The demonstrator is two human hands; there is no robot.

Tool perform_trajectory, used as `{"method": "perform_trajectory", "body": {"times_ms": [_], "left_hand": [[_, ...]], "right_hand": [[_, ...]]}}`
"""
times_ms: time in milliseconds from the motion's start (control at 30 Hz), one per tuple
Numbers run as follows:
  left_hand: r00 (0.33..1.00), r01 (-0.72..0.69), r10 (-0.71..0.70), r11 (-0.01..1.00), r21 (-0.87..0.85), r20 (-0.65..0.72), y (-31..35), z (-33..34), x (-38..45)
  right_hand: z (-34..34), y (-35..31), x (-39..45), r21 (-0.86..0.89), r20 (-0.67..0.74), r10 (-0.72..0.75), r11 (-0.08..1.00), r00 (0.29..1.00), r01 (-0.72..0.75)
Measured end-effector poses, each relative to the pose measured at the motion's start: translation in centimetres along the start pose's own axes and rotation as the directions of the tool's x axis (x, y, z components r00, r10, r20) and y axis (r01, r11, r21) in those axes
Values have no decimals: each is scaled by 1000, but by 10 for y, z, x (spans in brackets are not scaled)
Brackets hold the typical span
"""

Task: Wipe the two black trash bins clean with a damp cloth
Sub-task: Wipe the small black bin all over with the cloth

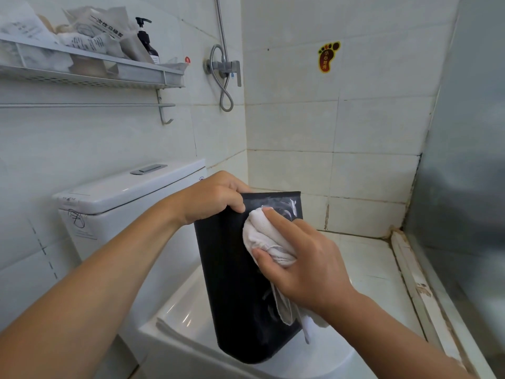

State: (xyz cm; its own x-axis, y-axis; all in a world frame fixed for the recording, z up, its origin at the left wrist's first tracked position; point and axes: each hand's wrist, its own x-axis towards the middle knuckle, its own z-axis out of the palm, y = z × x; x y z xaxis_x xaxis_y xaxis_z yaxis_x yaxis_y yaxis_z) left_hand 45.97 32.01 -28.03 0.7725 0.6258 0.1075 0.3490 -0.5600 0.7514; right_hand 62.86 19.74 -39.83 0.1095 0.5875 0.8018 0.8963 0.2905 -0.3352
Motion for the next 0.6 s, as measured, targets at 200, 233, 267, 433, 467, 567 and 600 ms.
{"method": "perform_trajectory", "body": {"times_ms": [200,233,267,433,467,567,600], "left_hand": [[1000,3,-4,998,-64,-17,-1,4,-2],[1000,1,-2,998,-63,-14,-1,4,-1],[1000,-2,1,998,-61,-10,0,4,0],[999,-41,41,998,-48,-8,2,8,2],[998,-57,58,997,-48,6,2,8,0],[1000,-6,6,999,-54,6,3,9,-2],[1000,8,-8,999,-54,-9,4,8,-1]], "right_hand": [[-6,13,33,-75,18,252,965,968,-250],[-6,17,36,-77,22,291,954,957,-288],[-6,17,36,-75,15,294,953,956,-292],[-7,-2,15,63,43,97,993,994,-99],[-8,0,18,51,49,85,995,995,-88],[-9,18,35,-28,48,235,972,971,-234],[-8,23,38,-49,52,297,954,953,-295]]}}
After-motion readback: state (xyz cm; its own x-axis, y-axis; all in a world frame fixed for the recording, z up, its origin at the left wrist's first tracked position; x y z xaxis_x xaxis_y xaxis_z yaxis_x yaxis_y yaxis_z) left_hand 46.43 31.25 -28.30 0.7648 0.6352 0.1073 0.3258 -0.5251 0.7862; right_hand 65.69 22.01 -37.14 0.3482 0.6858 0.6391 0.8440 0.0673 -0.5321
